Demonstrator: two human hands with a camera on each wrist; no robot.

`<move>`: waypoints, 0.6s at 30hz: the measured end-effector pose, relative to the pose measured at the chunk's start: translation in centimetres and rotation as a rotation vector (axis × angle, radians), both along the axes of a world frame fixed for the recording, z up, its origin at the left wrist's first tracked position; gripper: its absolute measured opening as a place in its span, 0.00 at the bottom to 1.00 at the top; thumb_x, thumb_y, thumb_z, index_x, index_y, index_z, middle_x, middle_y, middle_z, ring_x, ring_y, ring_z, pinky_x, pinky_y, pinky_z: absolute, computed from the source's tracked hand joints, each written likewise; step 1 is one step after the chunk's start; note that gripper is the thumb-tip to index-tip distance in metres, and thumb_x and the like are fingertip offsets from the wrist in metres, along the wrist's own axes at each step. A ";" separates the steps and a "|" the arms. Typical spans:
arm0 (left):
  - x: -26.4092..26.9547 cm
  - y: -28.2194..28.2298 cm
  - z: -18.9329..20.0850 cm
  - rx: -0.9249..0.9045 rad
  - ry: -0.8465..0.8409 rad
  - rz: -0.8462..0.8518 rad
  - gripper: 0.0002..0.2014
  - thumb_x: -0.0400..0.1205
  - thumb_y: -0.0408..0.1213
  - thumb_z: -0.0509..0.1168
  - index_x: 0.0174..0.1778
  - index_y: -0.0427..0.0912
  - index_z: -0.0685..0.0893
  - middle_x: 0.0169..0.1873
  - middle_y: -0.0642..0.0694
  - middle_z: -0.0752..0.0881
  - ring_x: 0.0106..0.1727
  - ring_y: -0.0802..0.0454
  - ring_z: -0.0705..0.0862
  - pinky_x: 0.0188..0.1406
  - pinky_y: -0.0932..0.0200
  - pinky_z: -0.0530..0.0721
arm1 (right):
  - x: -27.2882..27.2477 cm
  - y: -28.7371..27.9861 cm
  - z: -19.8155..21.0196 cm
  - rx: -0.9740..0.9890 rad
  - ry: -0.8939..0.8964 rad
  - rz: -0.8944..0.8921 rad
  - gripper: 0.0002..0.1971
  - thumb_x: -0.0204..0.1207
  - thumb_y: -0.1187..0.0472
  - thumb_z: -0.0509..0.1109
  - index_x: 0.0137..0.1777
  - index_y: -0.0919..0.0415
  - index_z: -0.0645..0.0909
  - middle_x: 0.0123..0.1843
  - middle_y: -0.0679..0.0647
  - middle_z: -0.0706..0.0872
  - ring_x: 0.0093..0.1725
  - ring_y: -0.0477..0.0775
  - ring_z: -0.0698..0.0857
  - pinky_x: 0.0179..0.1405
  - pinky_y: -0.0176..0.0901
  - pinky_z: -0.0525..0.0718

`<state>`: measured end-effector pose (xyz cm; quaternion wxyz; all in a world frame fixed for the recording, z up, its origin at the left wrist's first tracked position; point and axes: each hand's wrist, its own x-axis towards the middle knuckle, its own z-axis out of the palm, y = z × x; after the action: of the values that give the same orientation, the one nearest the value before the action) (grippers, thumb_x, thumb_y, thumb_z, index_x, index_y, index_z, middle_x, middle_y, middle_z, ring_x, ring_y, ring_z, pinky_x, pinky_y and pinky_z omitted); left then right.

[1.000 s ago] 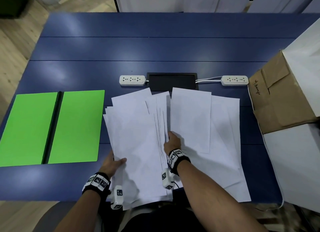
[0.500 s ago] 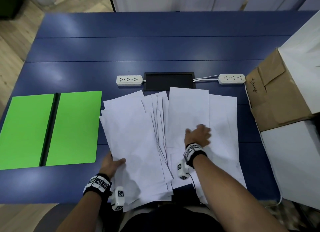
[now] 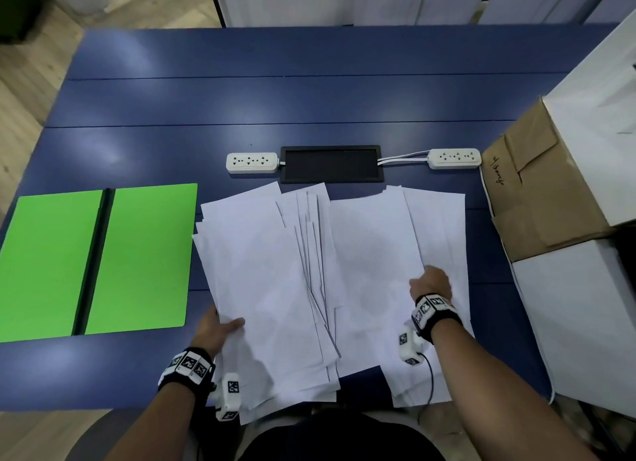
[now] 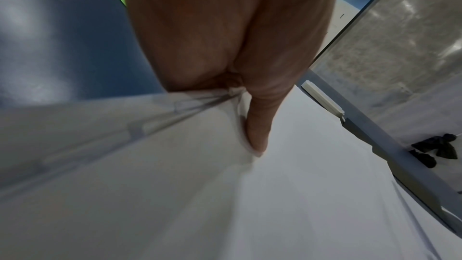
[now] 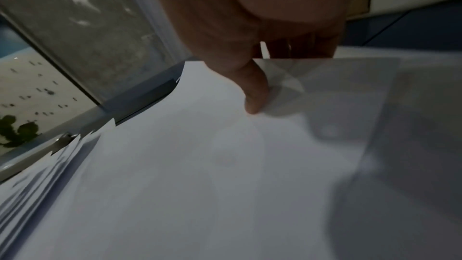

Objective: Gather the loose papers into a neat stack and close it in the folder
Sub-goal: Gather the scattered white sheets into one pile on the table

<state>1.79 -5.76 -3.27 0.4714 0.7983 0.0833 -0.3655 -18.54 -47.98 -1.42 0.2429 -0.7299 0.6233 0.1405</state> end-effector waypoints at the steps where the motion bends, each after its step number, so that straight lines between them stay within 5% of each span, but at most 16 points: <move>1: -0.1 -0.1 0.2 -0.004 0.000 0.004 0.24 0.72 0.21 0.77 0.64 0.34 0.81 0.55 0.33 0.90 0.55 0.34 0.89 0.58 0.37 0.87 | -0.9 0.0 0.2 -0.006 0.070 0.009 0.14 0.78 0.65 0.69 0.63 0.64 0.82 0.69 0.63 0.78 0.65 0.67 0.81 0.64 0.56 0.81; 5: -0.3 -0.4 0.3 -0.017 -0.009 0.016 0.25 0.73 0.20 0.76 0.65 0.33 0.80 0.54 0.32 0.89 0.52 0.35 0.89 0.54 0.41 0.87 | -3.7 0.9 -0.3 -0.069 0.047 0.045 0.27 0.71 0.60 0.78 0.69 0.63 0.74 0.74 0.61 0.66 0.69 0.67 0.73 0.63 0.62 0.79; 9: -0.2 -0.6 0.3 -0.013 0.000 0.012 0.25 0.74 0.19 0.75 0.67 0.30 0.79 0.55 0.32 0.88 0.51 0.37 0.88 0.52 0.45 0.86 | -3.7 1.8 -0.1 -0.124 0.020 0.055 0.40 0.65 0.42 0.83 0.71 0.62 0.73 0.70 0.61 0.75 0.67 0.66 0.78 0.63 0.63 0.76; 14: 0.1 -0.2 -0.1 0.018 -0.010 -0.002 0.26 0.72 0.22 0.77 0.67 0.34 0.80 0.56 0.32 0.89 0.56 0.34 0.89 0.59 0.35 0.86 | -3.1 1.4 -0.1 -0.076 -0.033 0.035 0.29 0.73 0.47 0.78 0.69 0.58 0.74 0.62 0.59 0.88 0.65 0.64 0.83 0.67 0.60 0.72; 18: 0.1 -0.5 0.2 0.020 -0.004 0.003 0.27 0.72 0.21 0.77 0.67 0.33 0.80 0.56 0.31 0.89 0.55 0.33 0.89 0.58 0.35 0.86 | -3.3 -0.5 0.2 -0.076 -0.027 -0.020 0.23 0.80 0.52 0.73 0.71 0.63 0.80 0.73 0.62 0.77 0.71 0.68 0.78 0.68 0.63 0.79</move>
<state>1.93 -6.22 -3.11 0.4643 0.8035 0.0871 -0.3622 -21.86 -48.43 -1.20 0.2248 -0.7343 0.6320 0.1041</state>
